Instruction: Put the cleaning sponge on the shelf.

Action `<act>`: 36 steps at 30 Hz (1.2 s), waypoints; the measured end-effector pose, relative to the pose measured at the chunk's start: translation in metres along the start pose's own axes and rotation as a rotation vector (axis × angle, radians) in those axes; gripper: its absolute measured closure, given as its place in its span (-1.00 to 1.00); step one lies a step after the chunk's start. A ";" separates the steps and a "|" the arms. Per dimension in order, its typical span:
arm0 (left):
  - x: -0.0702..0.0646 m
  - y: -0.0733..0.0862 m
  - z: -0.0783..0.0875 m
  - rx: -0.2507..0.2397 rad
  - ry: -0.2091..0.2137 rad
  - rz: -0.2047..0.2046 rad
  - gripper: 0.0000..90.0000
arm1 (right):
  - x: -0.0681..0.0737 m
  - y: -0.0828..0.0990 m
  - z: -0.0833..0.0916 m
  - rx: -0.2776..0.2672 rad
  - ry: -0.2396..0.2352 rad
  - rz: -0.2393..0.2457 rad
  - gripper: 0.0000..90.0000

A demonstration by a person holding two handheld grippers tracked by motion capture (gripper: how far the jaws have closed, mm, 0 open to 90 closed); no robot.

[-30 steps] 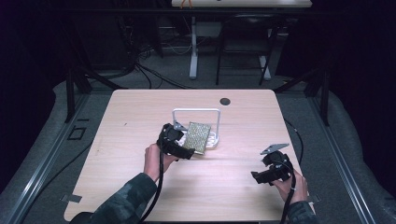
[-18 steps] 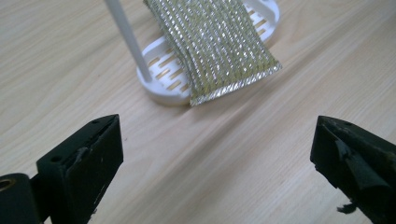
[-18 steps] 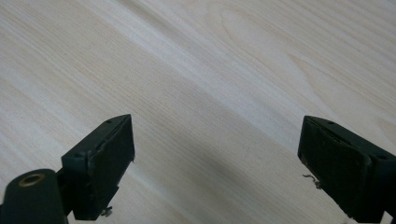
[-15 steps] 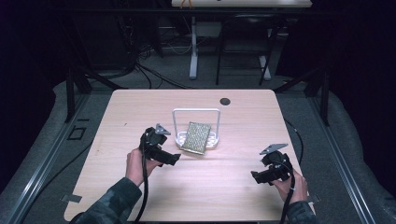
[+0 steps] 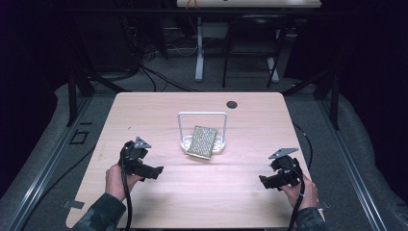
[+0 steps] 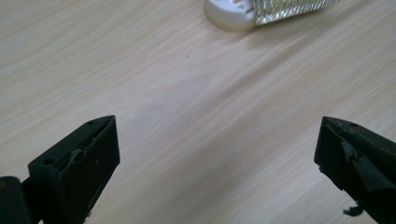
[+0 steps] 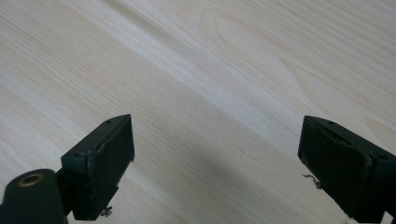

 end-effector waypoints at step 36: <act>0.010 0.045 -0.018 0.099 0.032 0.025 -1.00 | 0.001 0.004 -0.001 0.009 -0.020 -0.020 -0.78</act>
Point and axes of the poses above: each handheld gripper's, and its own axes: z roughly backward along the jaws, y roughly out of its underside, x roughly to its left, the point moved 8 cm from there along -z, roughly forward along the jaws, and after that the axes turned 3 degrees about -y, right-handed, at the moved point
